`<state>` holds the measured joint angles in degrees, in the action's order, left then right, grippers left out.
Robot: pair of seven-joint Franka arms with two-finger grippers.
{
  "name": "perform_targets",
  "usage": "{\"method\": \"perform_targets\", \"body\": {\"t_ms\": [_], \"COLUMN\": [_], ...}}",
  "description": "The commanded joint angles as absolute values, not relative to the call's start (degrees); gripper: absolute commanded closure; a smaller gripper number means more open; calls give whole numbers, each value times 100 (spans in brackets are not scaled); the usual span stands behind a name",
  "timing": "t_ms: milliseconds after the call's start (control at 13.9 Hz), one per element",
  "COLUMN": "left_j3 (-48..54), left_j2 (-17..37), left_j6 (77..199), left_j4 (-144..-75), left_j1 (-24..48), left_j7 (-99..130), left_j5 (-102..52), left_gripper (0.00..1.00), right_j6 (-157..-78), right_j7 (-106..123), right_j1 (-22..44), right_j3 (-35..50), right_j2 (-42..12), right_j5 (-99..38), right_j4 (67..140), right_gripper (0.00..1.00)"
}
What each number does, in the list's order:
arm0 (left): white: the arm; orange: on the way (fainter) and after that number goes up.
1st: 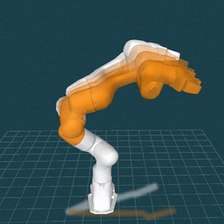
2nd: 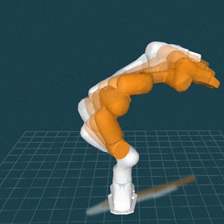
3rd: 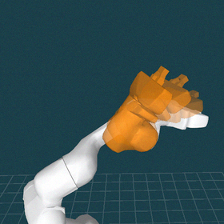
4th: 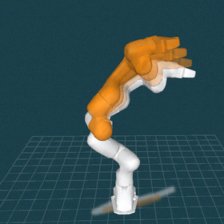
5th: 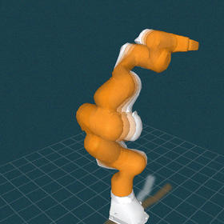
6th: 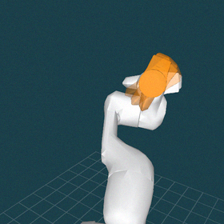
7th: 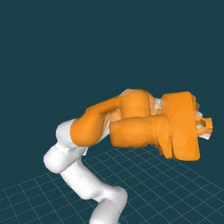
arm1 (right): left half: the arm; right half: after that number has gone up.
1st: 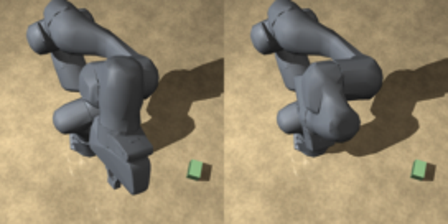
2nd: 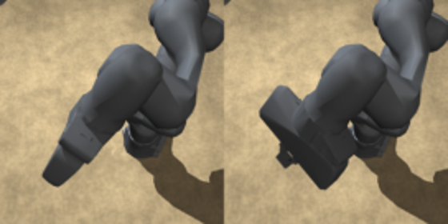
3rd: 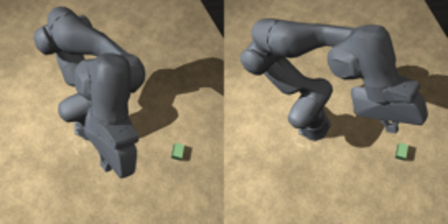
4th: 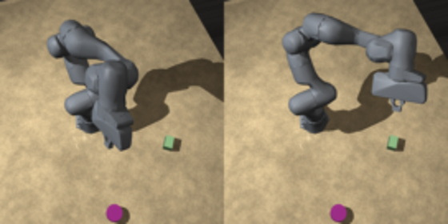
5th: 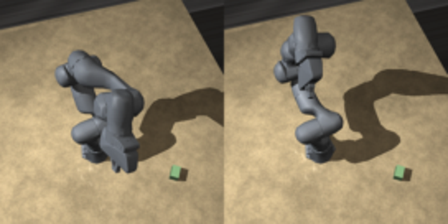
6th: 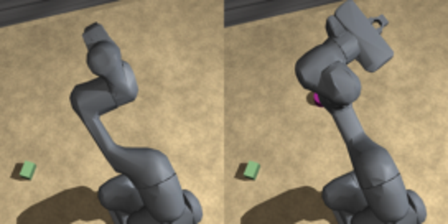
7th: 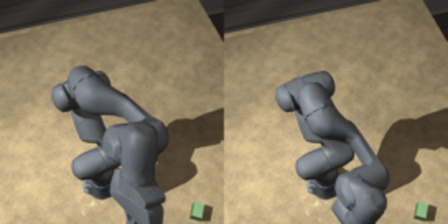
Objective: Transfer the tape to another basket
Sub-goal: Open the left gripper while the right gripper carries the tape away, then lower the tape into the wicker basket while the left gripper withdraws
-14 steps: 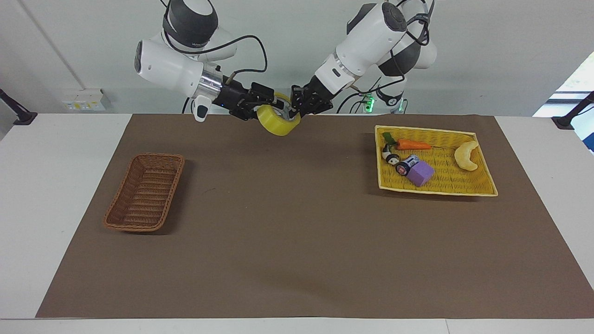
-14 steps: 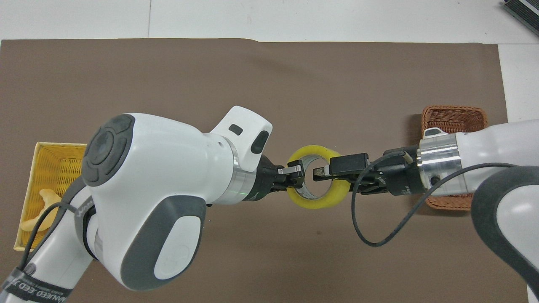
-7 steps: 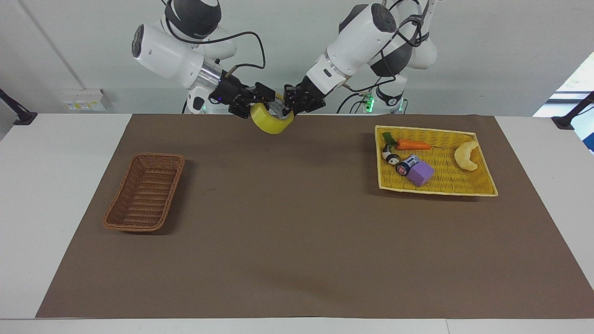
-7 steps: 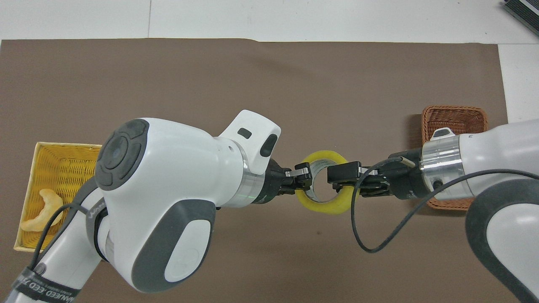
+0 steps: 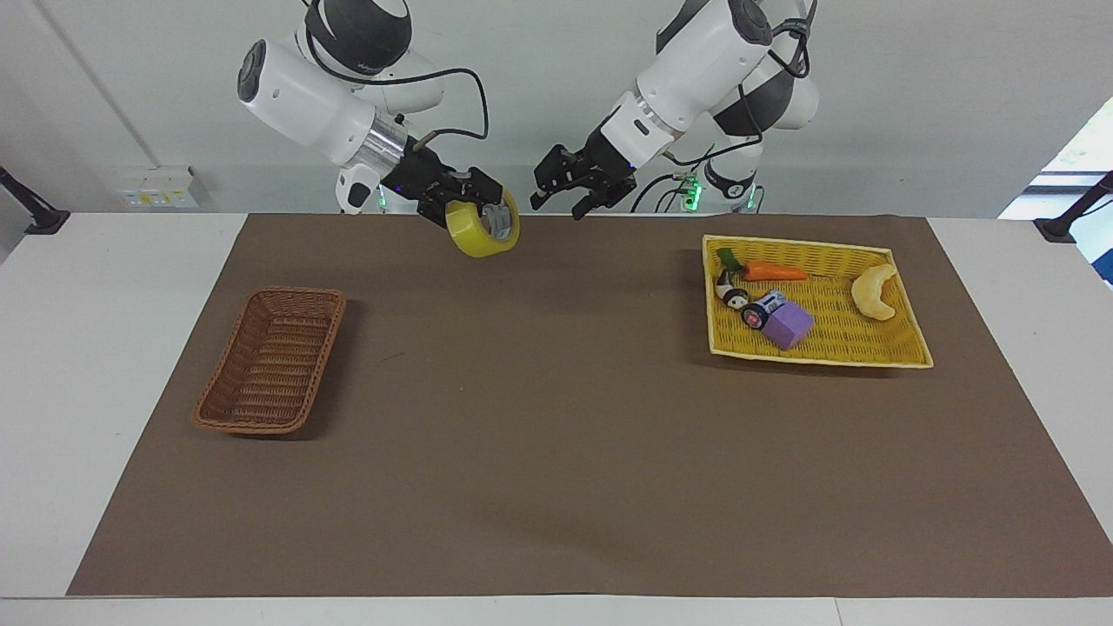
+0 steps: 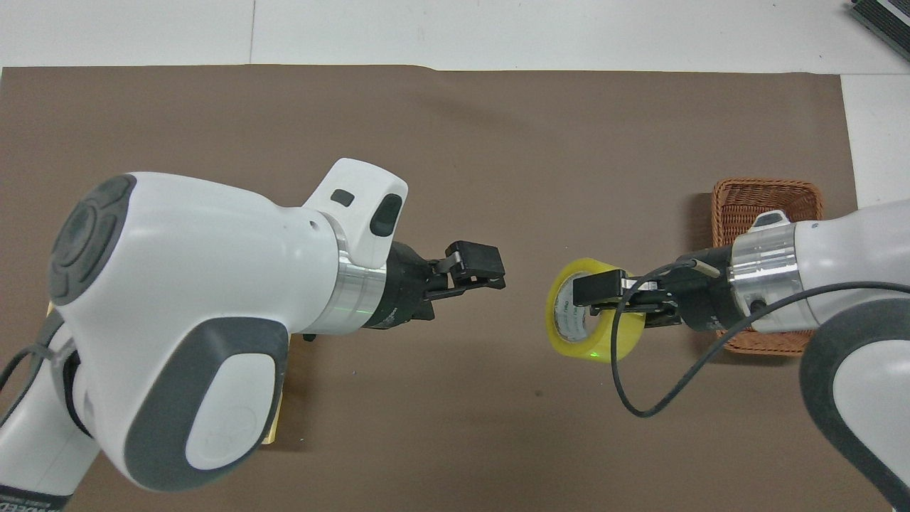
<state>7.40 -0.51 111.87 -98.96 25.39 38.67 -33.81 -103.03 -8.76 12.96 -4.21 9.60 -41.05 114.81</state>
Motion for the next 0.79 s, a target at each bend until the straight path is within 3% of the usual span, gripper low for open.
{"method": "perform_targets", "body": {"t_ms": [0,359,717], "left_j3": [756,756,756], "left_j2": [-114,-70,-44], "left_j6": [10662,9906,9853], "left_j4": [-9905,-9835,-9782], "left_j1": [2084,1091,520], "left_j7": [3876,3850,2994], "left_j5": [-3043,-2208,-969], "left_gripper": [0,0,0], "right_j6": [-9828,-10168,-11212], "right_j7": [-197,1235,2608], "right_j1": [714,-445,-1195], "right_j3": [-404,-404,-404], "right_j2": [1002,713,-157], "right_j5": [-3920,-3252,-2349], "right_j4": [11390,11426,11408], "right_gripper": [100,100,100]}}
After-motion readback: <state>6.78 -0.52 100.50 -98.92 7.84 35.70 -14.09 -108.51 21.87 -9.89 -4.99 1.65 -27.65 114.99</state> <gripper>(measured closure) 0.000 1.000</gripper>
